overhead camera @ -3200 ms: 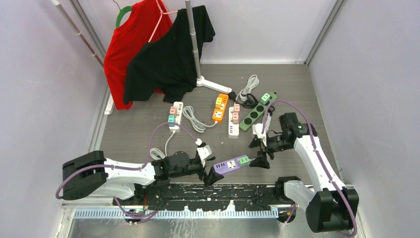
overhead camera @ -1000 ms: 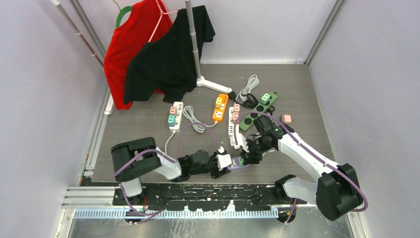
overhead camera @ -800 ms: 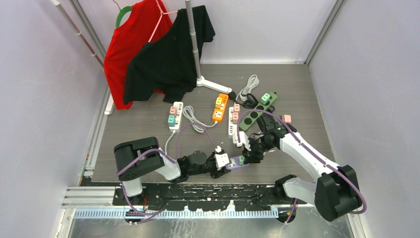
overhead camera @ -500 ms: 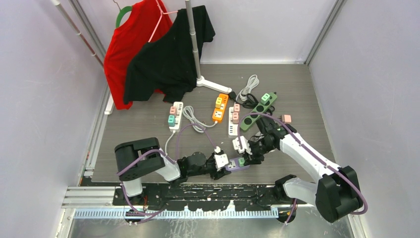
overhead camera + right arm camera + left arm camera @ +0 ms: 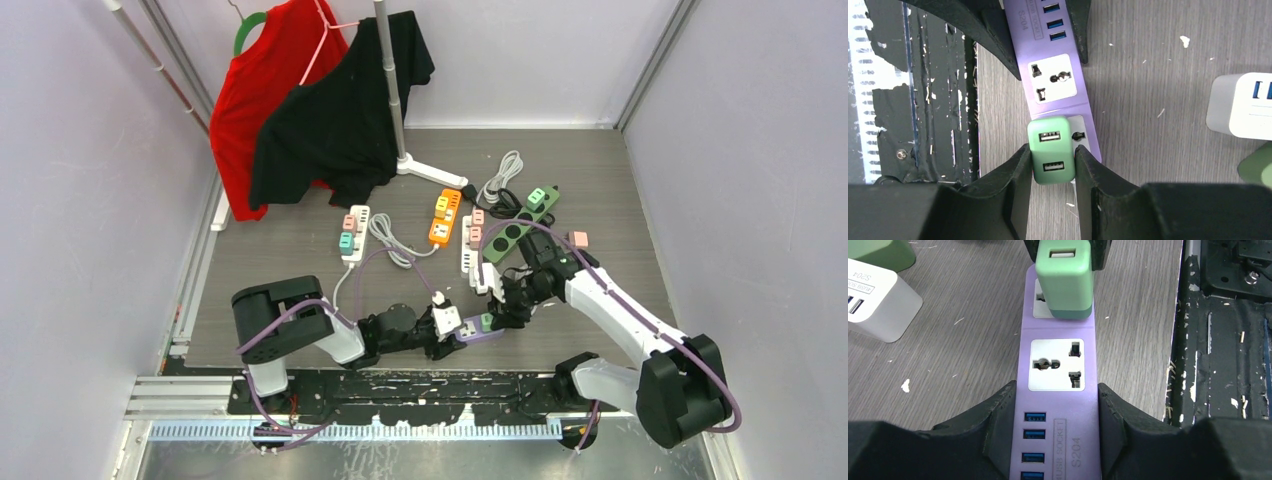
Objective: Pull the plug off the socket
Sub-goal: Remove the plug from the socket.
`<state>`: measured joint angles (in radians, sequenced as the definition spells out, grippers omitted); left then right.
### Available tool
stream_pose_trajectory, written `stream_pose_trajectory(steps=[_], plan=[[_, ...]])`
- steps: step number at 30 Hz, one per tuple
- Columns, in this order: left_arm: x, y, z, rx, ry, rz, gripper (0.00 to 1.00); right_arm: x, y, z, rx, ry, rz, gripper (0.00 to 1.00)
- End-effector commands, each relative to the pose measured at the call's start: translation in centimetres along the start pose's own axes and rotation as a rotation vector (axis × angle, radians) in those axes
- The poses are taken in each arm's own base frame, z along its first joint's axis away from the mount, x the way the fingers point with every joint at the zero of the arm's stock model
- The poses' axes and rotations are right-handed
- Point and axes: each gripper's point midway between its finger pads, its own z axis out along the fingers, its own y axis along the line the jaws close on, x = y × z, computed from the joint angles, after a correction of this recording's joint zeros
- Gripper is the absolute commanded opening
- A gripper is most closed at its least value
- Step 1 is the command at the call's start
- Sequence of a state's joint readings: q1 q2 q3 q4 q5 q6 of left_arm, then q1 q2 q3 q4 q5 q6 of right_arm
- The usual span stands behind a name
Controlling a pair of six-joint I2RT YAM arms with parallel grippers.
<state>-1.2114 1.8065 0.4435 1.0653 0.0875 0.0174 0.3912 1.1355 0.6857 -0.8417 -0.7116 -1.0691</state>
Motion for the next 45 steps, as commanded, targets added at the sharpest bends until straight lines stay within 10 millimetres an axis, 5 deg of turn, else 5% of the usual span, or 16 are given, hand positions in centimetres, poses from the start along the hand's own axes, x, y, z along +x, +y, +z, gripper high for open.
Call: stream_pose_trajectory(steps=[1,13,23,29,35,45], plan=[[2.6,0.2,-0.4,-0.019,0.090,-0.032,0.00,-1.4,-1.6,-1.6,0.083,-0.064,-0.040,0.05],[2.8,0.2,-0.2,-0.027,0.091,-0.062,0.00,-2.4,2.6,-0.2,-0.123,-0.145,-0.161,0.06],[3.0,-0.1,0.2,-0.018,0.101,-0.083,0.00,-3.8,-1.5,-0.3,0.050,-0.145,-0.017,0.04],[3.3,0.1,-0.5,-0.030,0.105,-0.087,0.00,-3.5,-0.7,-2.6,0.038,-0.166,0.000,0.04],[3.3,0.1,-0.4,-0.032,0.105,-0.094,0.00,-5.4,1.5,-4.5,-0.028,-0.299,-0.013,0.04],[2.4,-0.1,-0.2,-0.026,0.092,-0.126,0.01,-7.1,-0.6,-6.5,0.050,-0.376,0.130,0.02]])
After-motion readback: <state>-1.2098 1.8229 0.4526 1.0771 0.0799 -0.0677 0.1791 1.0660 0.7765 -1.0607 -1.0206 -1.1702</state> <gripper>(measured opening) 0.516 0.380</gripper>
